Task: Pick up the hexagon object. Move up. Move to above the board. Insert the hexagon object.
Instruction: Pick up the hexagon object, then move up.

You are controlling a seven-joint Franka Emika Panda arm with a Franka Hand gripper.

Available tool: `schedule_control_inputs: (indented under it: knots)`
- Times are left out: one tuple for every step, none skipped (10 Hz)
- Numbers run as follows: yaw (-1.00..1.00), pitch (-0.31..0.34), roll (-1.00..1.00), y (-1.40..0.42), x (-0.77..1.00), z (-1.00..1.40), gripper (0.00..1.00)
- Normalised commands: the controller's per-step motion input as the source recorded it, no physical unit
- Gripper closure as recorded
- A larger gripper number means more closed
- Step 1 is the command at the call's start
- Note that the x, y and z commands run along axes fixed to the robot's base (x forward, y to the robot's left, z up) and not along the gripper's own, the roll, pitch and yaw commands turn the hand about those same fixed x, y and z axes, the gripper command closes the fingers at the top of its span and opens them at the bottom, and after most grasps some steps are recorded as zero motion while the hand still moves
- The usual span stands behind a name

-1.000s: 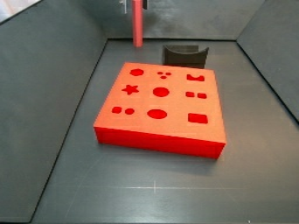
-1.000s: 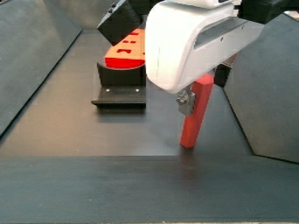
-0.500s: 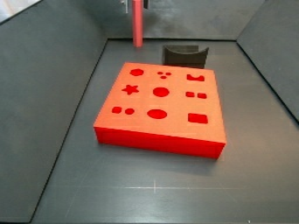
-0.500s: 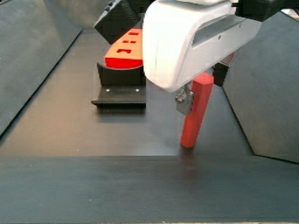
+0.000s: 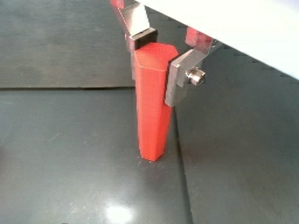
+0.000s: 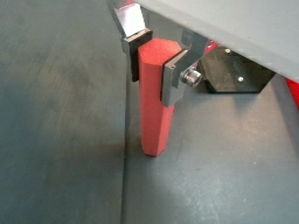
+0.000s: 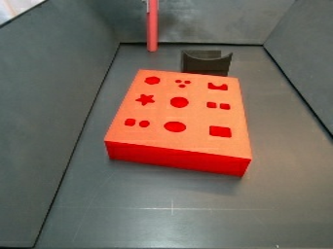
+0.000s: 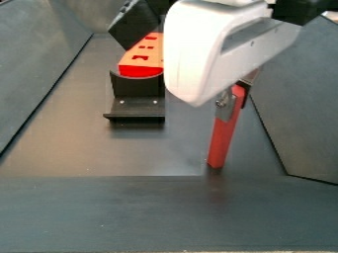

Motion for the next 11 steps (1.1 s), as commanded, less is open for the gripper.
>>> schedule_control_inputs:
  knots:
    - [0.00, 0.000, 0.00, 0.00, 0.00, 0.00, 1.00]
    - [0.00, 0.000, 0.00, 0.00, 0.00, 0.00, 1.00]
    - [0.00, 0.000, 0.00, 0.00, 0.00, 0.00, 1.00]
    - [0.00, 0.000, 0.00, 0.00, 0.00, 0.00, 1.00]
    - [0.00, 0.000, 0.00, 0.00, 0.00, 0.00, 1.00]
    - [0.00, 0.000, 0.00, 0.00, 0.00, 0.00, 1.00]
    - [0.00, 0.000, 0.00, 0.00, 0.00, 0.83, 1.00]
    - [0.00, 0.003, -0.02, -0.04, -0.06, 0.84, 1.00]
    - [0.00, 0.009, 0.00, -0.03, -0.07, 0.77, 1.00]
    - [-0.01, 0.039, 0.05, -0.02, -0.06, 0.56, 1.00]
    - [0.00, 0.049, 0.07, -0.01, -0.05, 0.46, 1.00]
